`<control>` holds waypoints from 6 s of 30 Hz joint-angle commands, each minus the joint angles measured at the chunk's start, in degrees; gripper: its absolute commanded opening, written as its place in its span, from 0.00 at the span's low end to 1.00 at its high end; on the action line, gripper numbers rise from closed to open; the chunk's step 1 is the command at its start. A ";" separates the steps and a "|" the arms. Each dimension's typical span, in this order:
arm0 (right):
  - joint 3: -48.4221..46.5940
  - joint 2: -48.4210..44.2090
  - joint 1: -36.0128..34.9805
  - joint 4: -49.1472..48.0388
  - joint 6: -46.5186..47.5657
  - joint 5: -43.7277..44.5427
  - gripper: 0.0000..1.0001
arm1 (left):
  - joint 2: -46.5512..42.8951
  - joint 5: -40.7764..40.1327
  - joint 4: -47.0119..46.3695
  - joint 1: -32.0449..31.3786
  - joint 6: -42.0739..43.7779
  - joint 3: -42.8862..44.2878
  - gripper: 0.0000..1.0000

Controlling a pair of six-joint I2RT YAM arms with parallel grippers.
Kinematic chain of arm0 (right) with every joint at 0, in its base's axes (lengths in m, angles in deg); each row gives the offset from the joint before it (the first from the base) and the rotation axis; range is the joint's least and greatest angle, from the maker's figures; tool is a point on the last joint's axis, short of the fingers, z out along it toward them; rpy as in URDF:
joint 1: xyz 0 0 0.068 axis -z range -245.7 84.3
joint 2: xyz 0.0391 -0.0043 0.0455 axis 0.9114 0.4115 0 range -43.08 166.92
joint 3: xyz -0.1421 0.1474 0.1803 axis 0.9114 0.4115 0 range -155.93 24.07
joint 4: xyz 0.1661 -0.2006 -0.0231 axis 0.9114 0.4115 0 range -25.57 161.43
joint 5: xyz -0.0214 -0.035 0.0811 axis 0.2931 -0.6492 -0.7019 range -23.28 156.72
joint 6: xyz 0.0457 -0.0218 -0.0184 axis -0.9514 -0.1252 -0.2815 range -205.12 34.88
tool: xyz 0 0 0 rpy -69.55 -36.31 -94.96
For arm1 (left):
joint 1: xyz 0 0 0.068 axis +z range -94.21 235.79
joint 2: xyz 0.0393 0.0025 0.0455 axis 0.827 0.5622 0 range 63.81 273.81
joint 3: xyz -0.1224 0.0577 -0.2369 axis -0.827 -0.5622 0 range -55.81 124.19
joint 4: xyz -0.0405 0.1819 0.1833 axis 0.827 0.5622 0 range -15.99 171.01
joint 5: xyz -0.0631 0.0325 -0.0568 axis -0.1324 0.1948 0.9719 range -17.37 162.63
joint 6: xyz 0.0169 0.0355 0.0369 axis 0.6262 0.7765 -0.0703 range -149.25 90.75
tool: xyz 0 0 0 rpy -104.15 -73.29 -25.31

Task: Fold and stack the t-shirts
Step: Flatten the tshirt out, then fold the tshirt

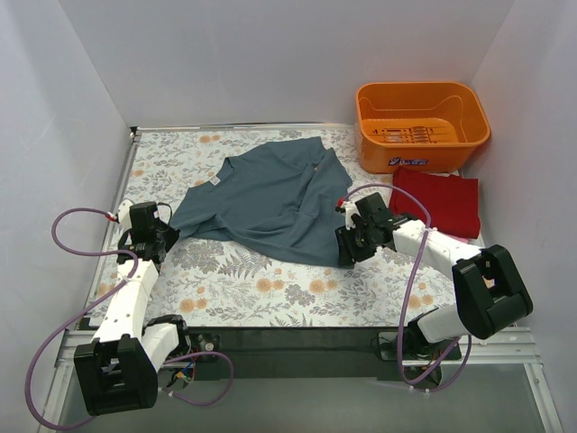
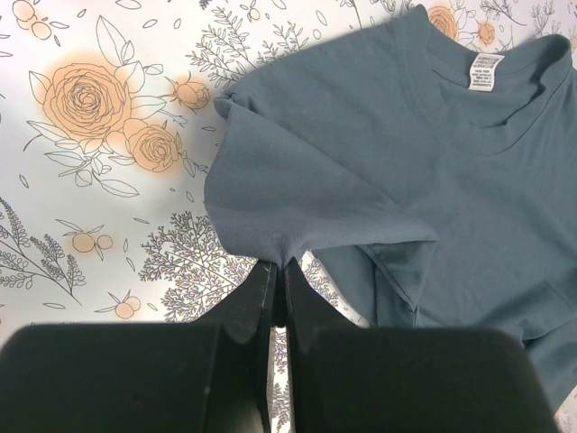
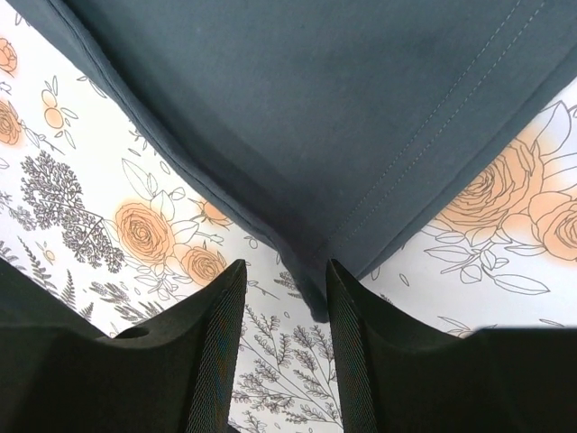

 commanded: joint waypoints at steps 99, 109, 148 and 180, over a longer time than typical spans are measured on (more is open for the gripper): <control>-49.38 35.23 7.97 -31.59 40.92 35.61 0.01 | 49.67 -1.64 -11.14 -3.34 8.47 53.26 0.05; -41.04 30.92 8.06 -35.80 43.38 34.73 0.01 | 34.63 -1.82 -5.77 -3.33 -0.76 38.48 0.03; -33.56 15.80 -2.39 -16.66 19.67 11.57 0.65 | 18.45 -8.23 3.37 -3.16 -4.46 16.68 0.68; -35.68 33.73 -35.27 15.16 27.30 -2.09 0.31 | 31.72 -13.60 0.38 -2.98 6.35 20.19 0.57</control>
